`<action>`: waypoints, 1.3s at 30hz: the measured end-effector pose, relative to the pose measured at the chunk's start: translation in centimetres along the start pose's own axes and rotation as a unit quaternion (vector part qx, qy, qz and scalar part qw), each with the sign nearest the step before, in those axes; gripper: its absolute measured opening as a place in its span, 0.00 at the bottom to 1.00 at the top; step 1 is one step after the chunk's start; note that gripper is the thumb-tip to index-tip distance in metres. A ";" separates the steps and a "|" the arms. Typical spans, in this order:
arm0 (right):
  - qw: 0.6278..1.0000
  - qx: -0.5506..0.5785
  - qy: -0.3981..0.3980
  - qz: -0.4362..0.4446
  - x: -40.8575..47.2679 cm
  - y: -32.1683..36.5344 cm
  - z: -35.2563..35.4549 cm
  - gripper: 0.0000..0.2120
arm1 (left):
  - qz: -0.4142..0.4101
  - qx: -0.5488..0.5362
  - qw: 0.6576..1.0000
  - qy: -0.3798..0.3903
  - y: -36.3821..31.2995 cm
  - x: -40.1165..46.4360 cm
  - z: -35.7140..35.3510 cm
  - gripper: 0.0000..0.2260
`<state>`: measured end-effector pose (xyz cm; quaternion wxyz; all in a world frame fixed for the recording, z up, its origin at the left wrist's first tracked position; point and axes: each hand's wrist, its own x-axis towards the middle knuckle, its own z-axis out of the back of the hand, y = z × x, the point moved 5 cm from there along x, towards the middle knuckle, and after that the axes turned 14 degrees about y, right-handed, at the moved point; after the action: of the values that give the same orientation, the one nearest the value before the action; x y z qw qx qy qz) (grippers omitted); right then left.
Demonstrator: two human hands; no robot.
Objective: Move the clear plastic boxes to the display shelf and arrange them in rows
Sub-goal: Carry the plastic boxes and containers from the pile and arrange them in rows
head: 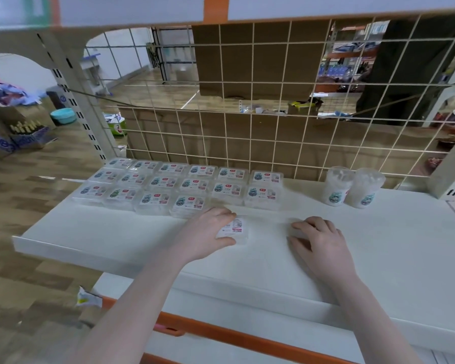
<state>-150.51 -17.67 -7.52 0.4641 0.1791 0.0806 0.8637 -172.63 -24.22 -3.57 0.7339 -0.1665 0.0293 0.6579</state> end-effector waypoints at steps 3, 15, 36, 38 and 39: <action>1.000 0.000 -0.004 -0.007 0.0 0.2 0.2 0.09 | 0.000 0.011 1.000 -0.009 0.0 0.4 0.1 0.23; 1.000 -0.012 -0.007 -0.018 0.0 0.2 0.2 0.12 | 0.038 0.019 0.998 -0.056 0.7 1.8 0.0 0.20; 0.992 -0.014 -0.073 -0.099 -2.3 -0.7 2.1 0.12 | 0.051 -0.064 0.988 -0.129 -1.1 0.3 0.4 0.23; 0.985 -0.015 -0.100 -0.142 -3.8 -1.1 3.1 0.13 | 0.049 -0.064 0.984 -0.158 -1.7 0.0 0.6 0.17; 0.980 -0.021 -0.115 -0.158 -4.6 -1.2 3.6 0.14 | 0.040 -0.065 0.983 -0.168 -2.1 0.0 0.7 0.17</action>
<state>-145.86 -20.91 -5.68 0.6049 0.2526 0.0355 0.7543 -170.67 -24.21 -2.44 0.6889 -0.0996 -0.1311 0.7059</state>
